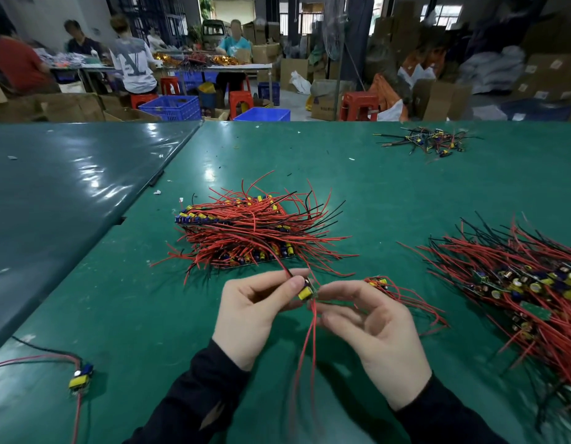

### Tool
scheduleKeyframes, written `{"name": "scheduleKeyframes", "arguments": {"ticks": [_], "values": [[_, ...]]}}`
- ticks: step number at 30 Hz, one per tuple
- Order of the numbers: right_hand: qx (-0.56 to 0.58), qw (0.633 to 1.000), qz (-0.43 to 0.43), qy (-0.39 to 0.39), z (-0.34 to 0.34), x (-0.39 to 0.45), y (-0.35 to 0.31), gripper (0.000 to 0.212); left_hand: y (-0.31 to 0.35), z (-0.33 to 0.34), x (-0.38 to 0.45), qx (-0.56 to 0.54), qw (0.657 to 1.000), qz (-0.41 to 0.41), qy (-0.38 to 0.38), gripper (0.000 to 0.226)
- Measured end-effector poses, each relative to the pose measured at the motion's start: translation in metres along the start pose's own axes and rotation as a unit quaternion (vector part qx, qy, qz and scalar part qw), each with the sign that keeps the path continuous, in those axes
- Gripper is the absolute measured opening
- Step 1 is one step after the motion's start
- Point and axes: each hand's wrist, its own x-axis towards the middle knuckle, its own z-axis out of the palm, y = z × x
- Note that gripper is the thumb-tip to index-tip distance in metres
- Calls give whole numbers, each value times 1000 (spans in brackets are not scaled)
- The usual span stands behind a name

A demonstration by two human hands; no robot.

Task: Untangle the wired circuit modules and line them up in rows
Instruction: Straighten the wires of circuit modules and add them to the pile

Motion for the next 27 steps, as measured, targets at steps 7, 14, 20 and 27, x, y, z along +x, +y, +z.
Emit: {"name": "scheduleKeyframes", "arguments": {"ticks": [7, 14, 20, 27], "values": [[13, 983, 180, -45, 1, 4, -11, 23, 2, 0, -4, 158, 977, 143, -15, 8], [-46, 992, 86, -83, 0, 1, -11, 14, 8, 1, -5, 112, 992, 59, -10, 14], [-121, 986, 51, -105, 0, -2, -7, 14, 10, -3, -1, -8, 994, -104, -27, 22], [-78, 987, 104, -97, 1, 1, -8, 23, 3, 3, -4, 42, 997, -43, -51, 29]]}}
